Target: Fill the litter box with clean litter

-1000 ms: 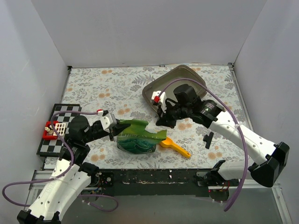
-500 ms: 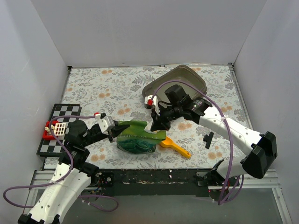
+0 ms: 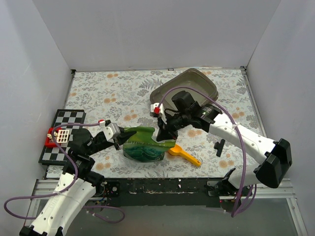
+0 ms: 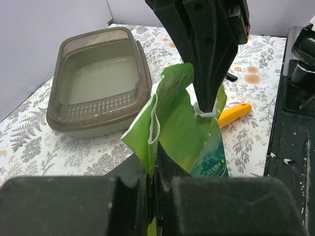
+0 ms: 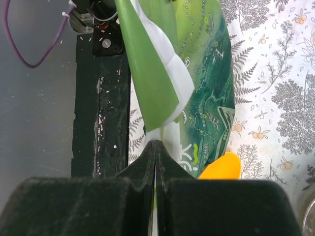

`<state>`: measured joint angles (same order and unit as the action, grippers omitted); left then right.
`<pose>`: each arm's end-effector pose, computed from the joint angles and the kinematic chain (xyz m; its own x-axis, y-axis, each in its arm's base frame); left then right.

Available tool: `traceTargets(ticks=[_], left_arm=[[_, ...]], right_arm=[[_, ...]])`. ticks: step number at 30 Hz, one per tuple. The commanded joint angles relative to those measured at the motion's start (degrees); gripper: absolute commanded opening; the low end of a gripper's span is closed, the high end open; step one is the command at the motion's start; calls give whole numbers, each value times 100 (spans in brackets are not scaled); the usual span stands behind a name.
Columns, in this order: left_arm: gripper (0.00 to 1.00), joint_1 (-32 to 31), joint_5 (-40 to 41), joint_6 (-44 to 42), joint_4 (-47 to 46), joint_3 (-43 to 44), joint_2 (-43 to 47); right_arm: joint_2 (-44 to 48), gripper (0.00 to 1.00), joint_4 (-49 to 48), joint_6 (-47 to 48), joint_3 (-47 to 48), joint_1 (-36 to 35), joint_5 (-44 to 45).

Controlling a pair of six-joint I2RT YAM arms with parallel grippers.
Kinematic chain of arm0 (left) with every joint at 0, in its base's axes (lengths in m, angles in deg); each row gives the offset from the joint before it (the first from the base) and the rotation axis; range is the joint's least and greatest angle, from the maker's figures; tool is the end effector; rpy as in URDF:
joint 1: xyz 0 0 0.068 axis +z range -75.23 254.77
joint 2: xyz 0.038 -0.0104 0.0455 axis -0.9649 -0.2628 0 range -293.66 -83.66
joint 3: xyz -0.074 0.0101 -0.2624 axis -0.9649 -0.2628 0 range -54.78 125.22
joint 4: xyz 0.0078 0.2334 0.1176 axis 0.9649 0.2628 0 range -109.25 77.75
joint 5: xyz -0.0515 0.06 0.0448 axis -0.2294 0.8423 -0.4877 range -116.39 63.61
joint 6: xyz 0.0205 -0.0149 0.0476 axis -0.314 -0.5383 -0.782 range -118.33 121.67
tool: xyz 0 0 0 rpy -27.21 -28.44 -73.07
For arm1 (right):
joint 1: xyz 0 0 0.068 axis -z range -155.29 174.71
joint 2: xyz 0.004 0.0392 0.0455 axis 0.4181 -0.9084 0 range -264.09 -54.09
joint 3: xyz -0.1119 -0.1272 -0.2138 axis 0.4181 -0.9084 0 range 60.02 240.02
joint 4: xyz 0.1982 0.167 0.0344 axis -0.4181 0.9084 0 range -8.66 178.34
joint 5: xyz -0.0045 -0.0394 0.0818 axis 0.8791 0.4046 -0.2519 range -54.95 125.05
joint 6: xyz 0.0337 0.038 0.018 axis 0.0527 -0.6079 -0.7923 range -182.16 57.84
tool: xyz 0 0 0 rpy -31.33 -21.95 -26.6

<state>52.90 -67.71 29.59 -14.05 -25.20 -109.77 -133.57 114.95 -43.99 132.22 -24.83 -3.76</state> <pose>0.1069 -0.0681 0.3015 -0.4426 -0.2014 -0.8738 0.7751 0.4040 -0.4857 0.1772 0.2423 0.3350 -0.1227 -0.5186 -0.8462 -0.9879 -0.0175 0.1539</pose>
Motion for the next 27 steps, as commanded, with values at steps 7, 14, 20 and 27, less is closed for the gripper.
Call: traceTargets(ticks=[7,14,20,27], left_arm=[[0,-19,238,55,-264,-58,229],[0,-19,221,55,-255,-23,273],[0,-19,159,82,-194,-23,317],[0,-19,80,108,-115,4,378]], right_arm=[[-331,1,-108,-253,92,-416,250],[-252,1,-469,-543,13,-469,1024],[-357,1,-329,-490,224,-469,1156],[-357,1,-390,-473,373,-443,1472]])
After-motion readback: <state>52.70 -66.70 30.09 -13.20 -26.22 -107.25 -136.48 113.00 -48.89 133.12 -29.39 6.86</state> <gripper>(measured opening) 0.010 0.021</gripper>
